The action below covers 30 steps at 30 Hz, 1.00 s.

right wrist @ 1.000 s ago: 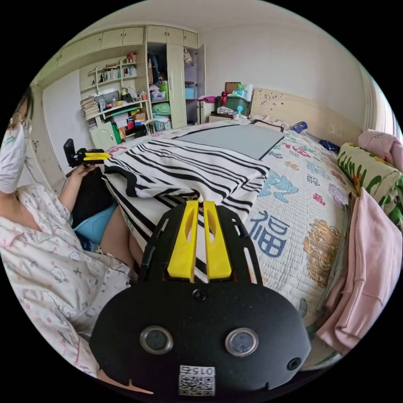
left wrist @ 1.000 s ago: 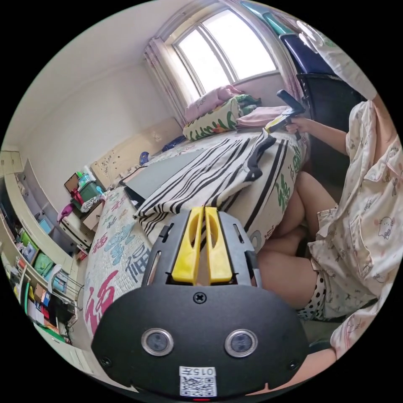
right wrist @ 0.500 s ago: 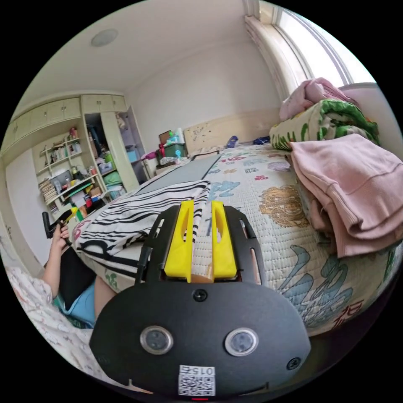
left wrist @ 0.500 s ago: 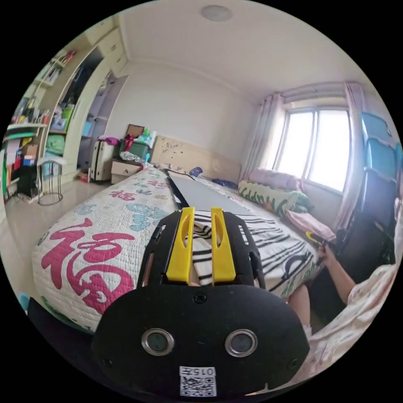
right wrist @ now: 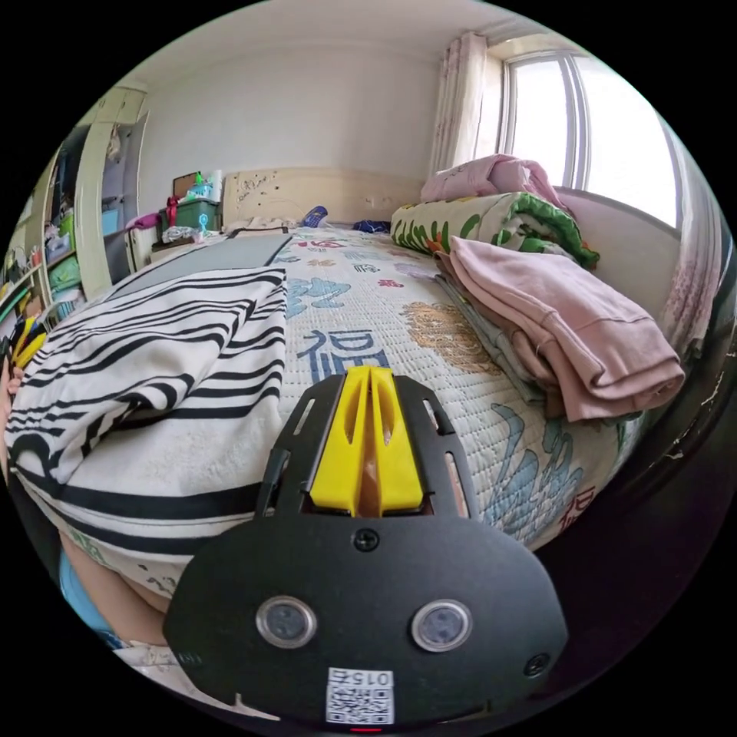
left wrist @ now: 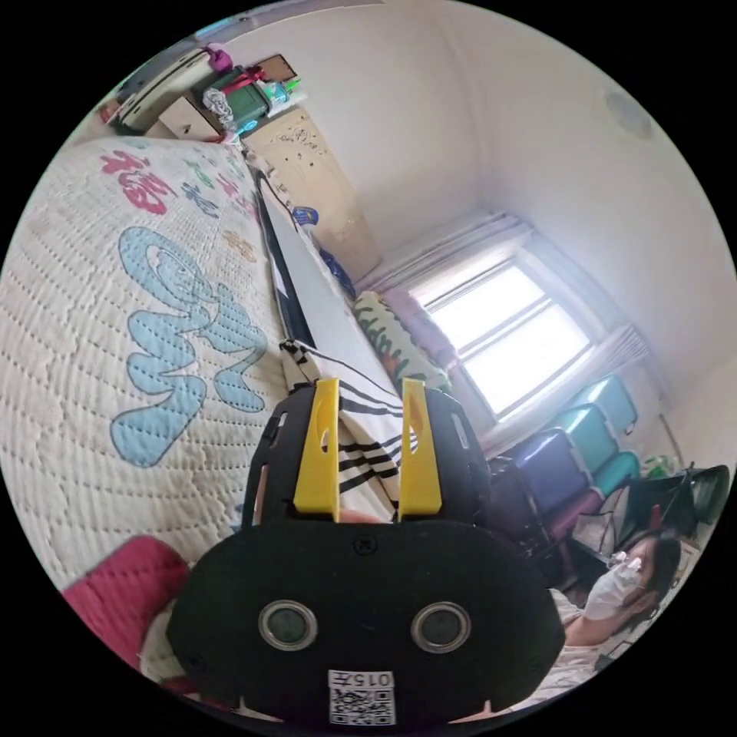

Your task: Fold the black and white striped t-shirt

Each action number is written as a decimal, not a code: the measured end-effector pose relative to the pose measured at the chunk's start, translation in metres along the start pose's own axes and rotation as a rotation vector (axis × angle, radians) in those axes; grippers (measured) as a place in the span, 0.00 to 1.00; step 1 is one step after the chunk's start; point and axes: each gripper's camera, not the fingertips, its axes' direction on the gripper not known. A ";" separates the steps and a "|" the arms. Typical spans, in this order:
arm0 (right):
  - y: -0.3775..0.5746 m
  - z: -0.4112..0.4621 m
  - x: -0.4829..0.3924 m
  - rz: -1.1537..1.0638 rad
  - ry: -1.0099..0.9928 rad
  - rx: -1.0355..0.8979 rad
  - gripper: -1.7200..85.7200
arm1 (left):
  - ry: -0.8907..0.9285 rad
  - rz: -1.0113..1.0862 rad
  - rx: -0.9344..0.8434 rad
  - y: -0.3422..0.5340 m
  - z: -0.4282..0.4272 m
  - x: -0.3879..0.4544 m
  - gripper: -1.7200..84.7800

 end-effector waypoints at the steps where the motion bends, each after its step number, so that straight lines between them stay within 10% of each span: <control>1: -0.002 0.011 -0.004 -0.003 0.005 -0.006 0.01 | -0.012 -0.003 0.028 -0.006 -0.008 0.005 0.17; 13: -0.021 0.127 -0.104 -0.239 0.333 -0.094 0.01 | -0.325 -0.140 0.079 -0.065 -0.017 0.066 0.08; 30: -0.051 0.210 -0.176 -0.478 0.446 -0.303 0.01 | -0.249 -0.172 0.016 -0.097 0.000 0.124 0.03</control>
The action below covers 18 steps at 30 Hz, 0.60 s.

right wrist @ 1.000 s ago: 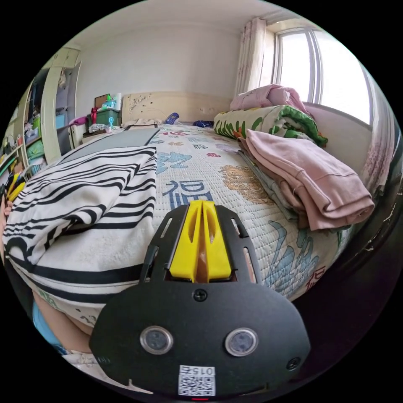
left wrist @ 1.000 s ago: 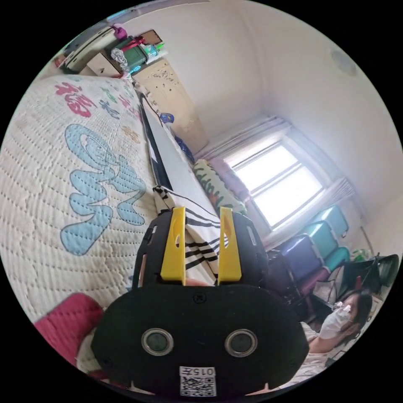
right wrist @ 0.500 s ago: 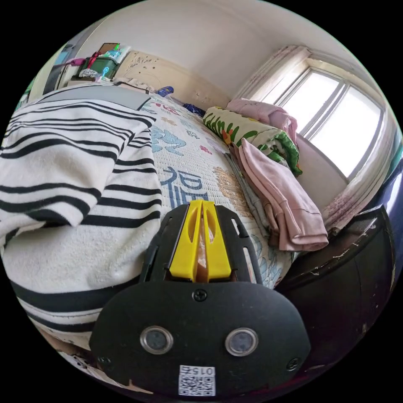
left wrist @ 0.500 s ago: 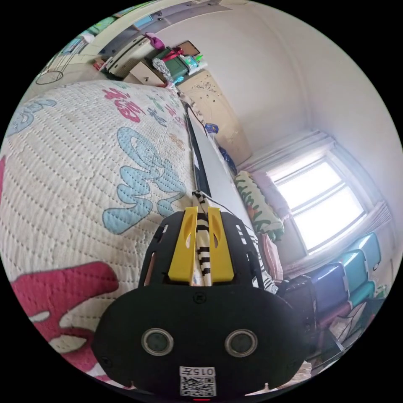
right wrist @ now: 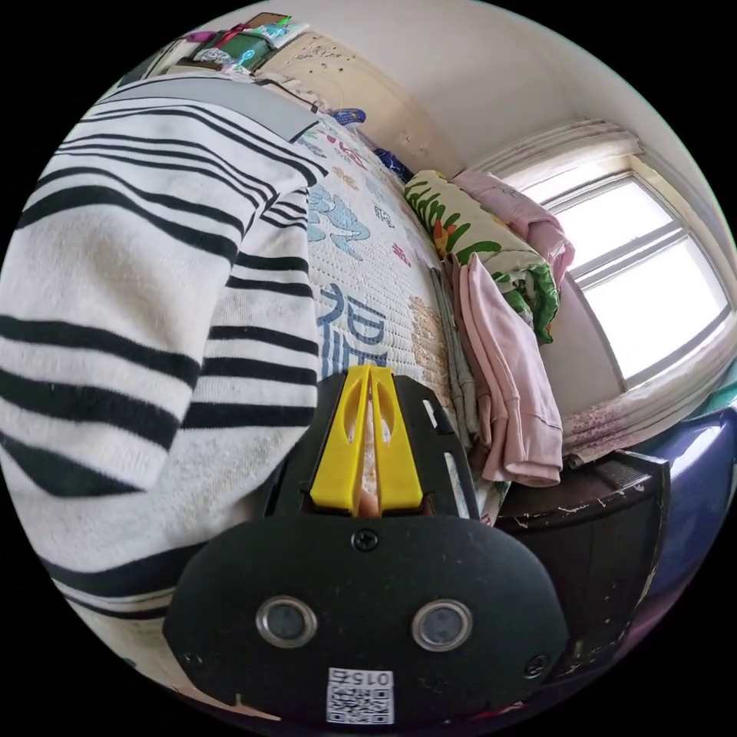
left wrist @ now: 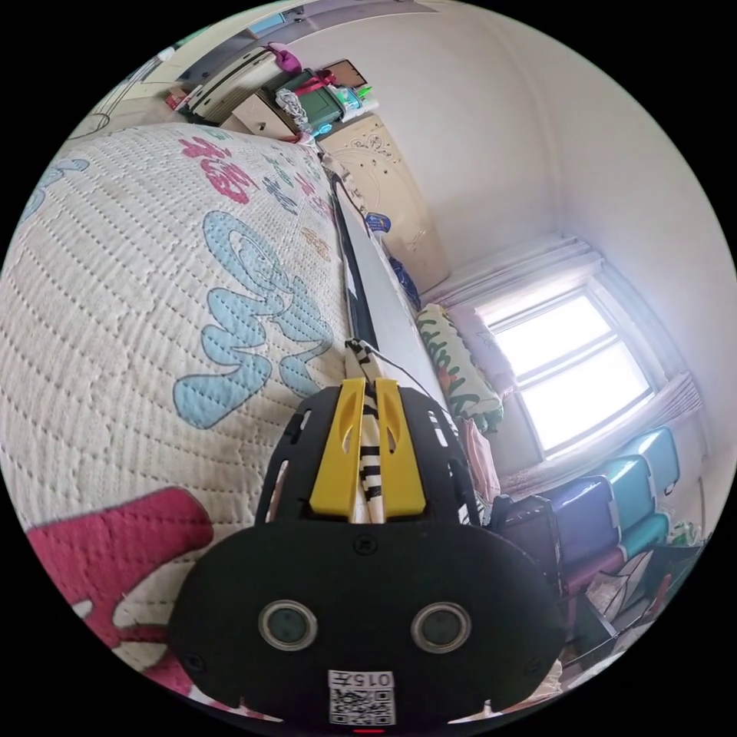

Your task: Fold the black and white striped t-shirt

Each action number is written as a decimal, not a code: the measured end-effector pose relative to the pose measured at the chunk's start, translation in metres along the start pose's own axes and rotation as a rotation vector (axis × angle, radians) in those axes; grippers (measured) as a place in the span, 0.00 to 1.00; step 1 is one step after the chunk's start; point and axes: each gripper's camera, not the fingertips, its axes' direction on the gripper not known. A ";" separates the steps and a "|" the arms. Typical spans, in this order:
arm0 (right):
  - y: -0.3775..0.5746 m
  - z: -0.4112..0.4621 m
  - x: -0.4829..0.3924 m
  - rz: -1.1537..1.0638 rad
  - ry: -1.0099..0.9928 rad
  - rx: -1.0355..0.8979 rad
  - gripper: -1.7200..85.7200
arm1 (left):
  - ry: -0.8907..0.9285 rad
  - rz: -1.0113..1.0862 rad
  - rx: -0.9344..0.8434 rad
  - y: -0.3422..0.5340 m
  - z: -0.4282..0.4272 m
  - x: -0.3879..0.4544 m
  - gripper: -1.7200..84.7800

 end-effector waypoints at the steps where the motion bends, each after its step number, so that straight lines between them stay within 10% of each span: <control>1: -0.004 0.000 0.000 -0.001 -0.004 -0.009 0.01 | 0.007 -0.005 0.000 0.002 -0.001 0.003 0.03; 18: 0.029 -0.080 0.042 0.237 -0.026 0.110 0.01 | 0.140 0.062 0.172 0.059 -0.041 0.044 0.01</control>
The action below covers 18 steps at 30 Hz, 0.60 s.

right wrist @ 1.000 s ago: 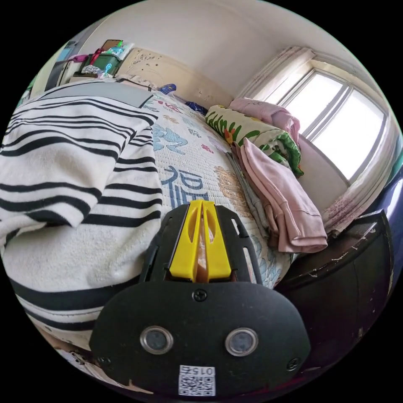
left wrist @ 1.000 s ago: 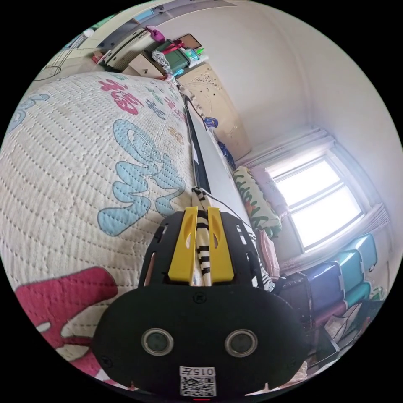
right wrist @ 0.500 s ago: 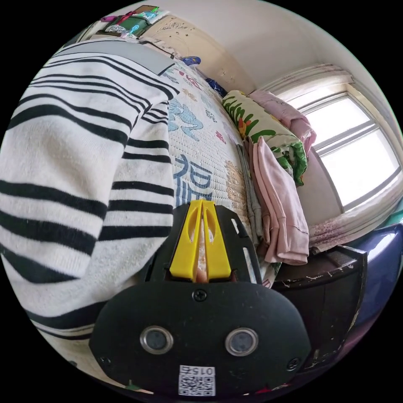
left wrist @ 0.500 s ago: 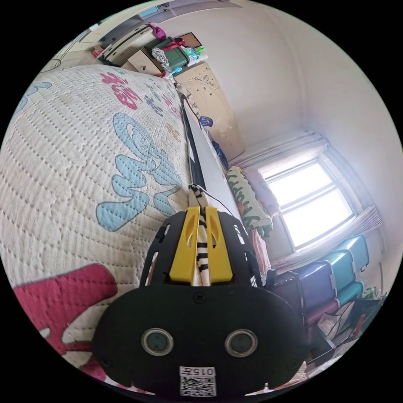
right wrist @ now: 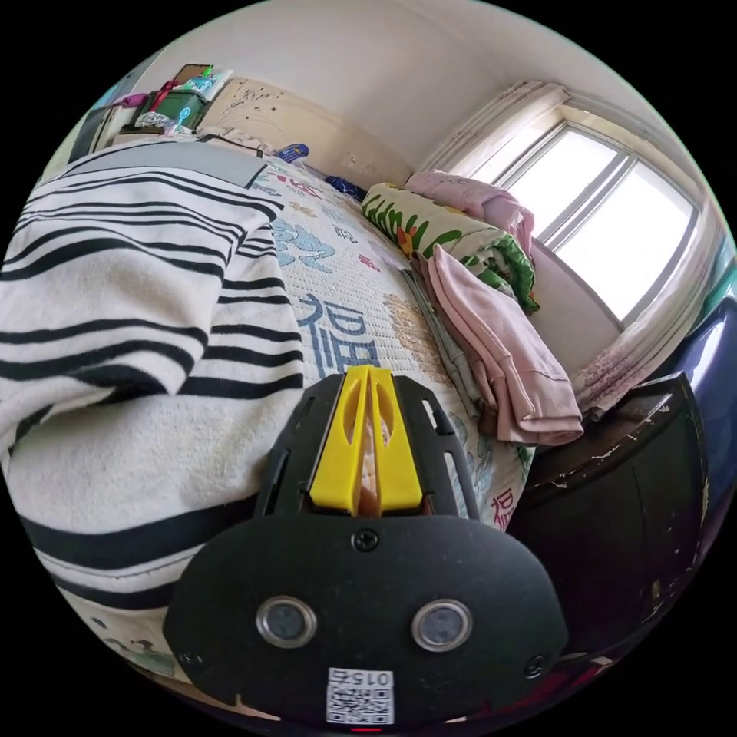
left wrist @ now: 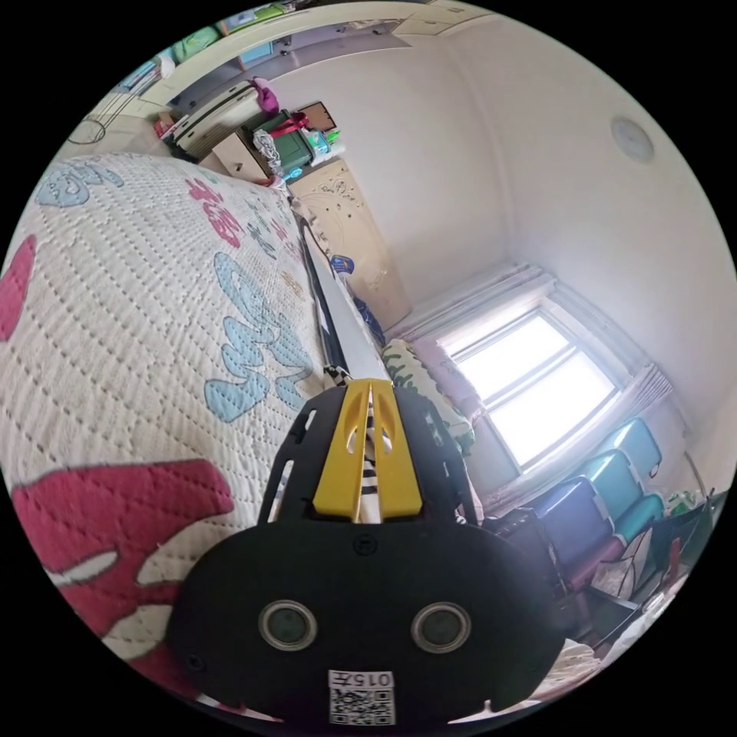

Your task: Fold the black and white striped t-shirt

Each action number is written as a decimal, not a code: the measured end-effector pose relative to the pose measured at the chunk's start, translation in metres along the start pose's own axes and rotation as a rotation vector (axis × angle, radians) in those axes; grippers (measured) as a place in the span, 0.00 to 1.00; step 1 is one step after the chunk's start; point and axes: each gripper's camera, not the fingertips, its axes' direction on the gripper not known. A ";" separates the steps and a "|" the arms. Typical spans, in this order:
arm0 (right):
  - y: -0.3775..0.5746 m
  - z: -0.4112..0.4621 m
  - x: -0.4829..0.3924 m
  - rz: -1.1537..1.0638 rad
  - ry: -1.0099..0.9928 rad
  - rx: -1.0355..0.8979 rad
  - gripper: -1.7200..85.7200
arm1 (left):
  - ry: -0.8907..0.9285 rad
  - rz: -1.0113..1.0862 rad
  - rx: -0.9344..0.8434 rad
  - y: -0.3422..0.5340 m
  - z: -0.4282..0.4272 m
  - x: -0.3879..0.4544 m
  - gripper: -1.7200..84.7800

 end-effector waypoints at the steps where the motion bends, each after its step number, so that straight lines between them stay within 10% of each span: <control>1: -0.003 -0.005 0.005 -0.008 -0.005 -0.001 0.01 | -0.002 0.003 -0.001 0.003 0.000 0.004 0.01; 18: -0.056 -0.071 0.205 -0.006 -0.254 -0.100 0.01 | 0.028 -0.007 -0.052 0.029 0.024 0.043 0.03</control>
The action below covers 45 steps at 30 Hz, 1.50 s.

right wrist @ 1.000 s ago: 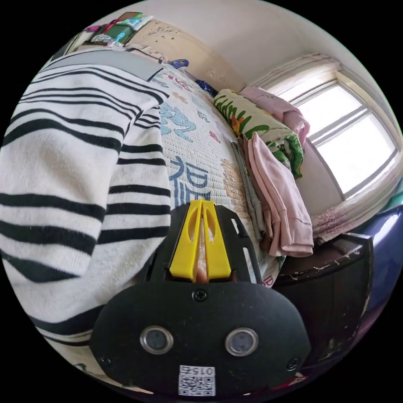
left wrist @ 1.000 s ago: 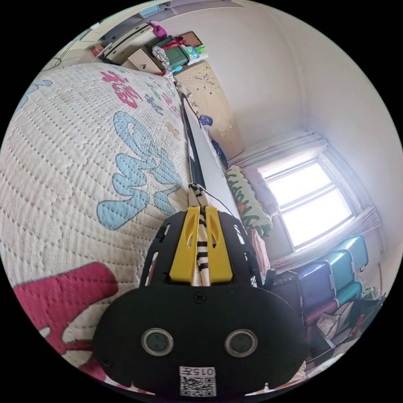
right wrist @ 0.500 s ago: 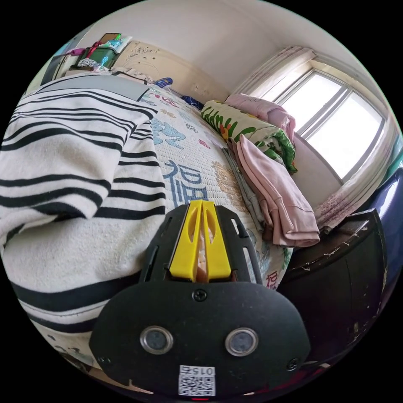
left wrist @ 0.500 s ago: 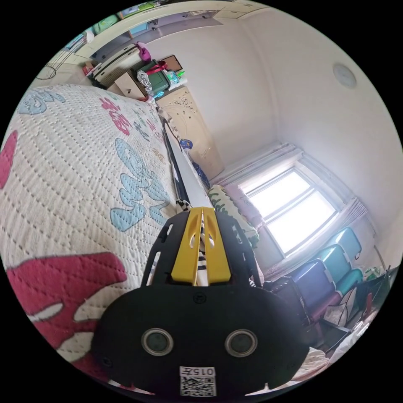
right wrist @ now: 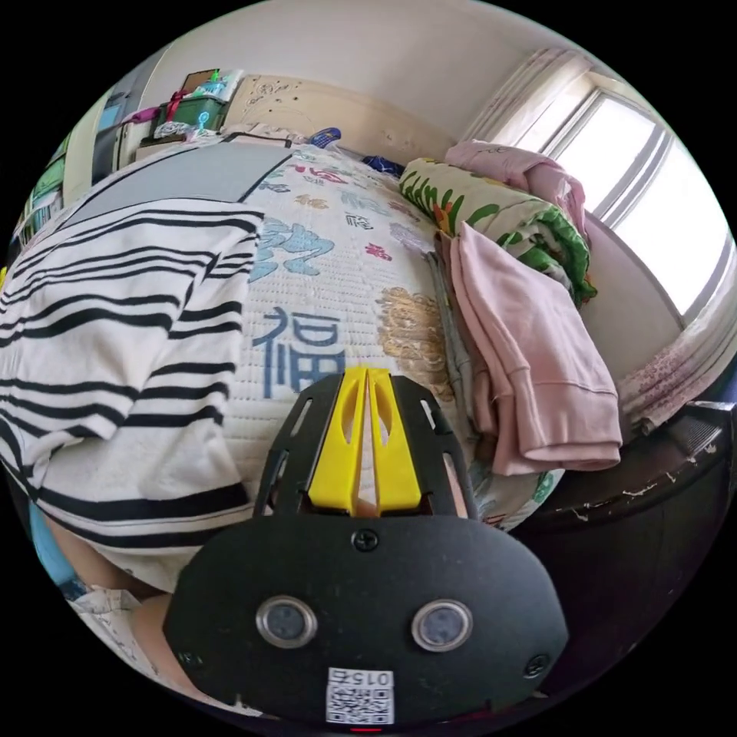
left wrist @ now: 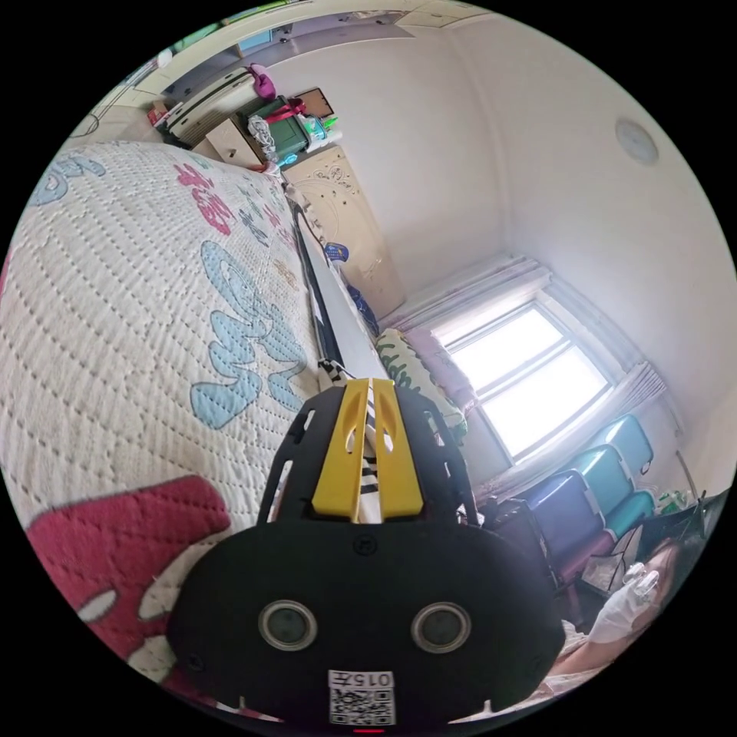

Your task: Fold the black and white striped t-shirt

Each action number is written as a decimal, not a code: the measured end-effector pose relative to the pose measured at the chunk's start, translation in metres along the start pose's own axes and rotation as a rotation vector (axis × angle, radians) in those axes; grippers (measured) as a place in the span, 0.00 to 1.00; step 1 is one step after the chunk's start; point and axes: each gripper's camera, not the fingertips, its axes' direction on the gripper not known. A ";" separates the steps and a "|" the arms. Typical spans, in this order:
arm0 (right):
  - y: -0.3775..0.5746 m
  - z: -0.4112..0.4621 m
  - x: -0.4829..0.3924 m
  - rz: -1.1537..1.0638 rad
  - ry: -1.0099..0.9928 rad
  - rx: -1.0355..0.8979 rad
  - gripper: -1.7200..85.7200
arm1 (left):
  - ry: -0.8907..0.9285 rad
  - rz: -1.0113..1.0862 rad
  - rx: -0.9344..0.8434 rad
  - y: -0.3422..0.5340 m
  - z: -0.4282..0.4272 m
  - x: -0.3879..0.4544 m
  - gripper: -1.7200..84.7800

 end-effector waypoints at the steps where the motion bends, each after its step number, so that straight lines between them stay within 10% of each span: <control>1: -0.006 -0.008 0.028 0.029 0.011 0.027 0.01 | 0.003 0.007 -0.004 0.001 0.003 0.004 0.03; 11: -0.082 -0.061 0.152 0.064 -0.685 0.322 0.12 | -0.118 0.093 -0.147 -0.016 0.070 0.055 0.15; 22: -0.231 0.061 0.130 -0.064 -1.148 -0.091 0.11 | -0.290 0.051 -0.269 -0.041 0.143 0.072 0.13; 45: -0.148 0.132 0.037 0.010 -0.648 0.080 0.08 | -0.305 0.249 -0.286 -0.109 0.215 0.051 0.03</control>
